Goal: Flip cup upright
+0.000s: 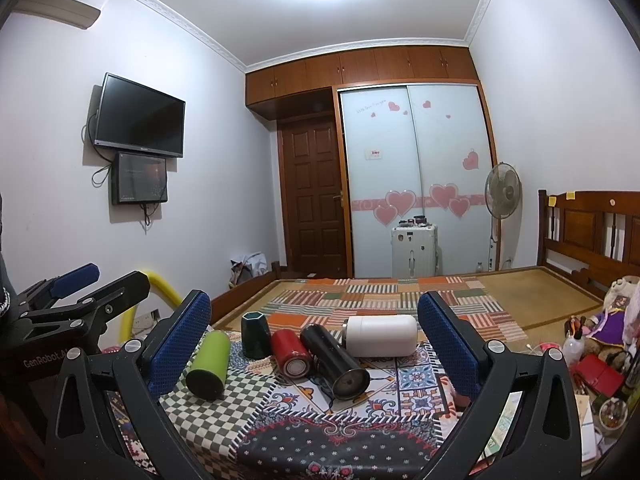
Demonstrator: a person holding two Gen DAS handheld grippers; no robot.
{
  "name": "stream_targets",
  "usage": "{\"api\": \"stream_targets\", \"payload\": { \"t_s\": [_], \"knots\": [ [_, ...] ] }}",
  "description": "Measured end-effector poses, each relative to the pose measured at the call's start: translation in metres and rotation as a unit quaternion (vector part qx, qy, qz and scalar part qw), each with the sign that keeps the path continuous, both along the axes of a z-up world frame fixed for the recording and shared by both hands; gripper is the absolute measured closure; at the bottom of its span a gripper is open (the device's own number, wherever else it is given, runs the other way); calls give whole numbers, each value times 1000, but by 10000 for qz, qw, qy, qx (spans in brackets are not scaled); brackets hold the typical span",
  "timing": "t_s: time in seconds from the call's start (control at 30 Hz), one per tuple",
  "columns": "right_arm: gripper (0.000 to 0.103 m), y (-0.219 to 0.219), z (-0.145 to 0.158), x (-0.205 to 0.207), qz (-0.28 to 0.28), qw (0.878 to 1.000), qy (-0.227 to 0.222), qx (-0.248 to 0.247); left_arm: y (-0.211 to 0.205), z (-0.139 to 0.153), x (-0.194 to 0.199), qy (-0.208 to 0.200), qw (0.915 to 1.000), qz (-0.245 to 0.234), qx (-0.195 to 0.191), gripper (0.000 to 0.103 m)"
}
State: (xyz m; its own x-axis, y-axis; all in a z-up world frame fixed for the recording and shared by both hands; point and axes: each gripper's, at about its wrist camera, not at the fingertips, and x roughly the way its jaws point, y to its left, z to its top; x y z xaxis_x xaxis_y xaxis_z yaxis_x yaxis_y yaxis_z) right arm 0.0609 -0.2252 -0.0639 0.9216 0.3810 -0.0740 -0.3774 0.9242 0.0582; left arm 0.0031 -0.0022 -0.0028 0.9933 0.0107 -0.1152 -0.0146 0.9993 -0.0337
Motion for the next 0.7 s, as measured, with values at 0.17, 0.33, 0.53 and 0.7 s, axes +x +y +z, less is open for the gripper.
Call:
{"api": "stream_targets", "payload": {
  "t_s": [0.17, 0.33, 0.53, 0.7],
  "knots": [
    [0, -1, 0, 0, 1, 10000, 15, -14, 2, -1, 2, 9, 10000, 8, -5, 0],
    [0, 4, -2, 5, 3, 10000, 62, -61, 8, -5, 8, 79, 10000, 45, -34, 0],
    [0, 14, -7, 15, 45, 9997, 181, -168, 23, -16, 20, 275, 9995, 136, -33, 0],
    [0, 29, -11, 31, 183, 9988, 355, -299, 46, -32, 33, 533, 9979, 371, -76, 0]
  ]
}}
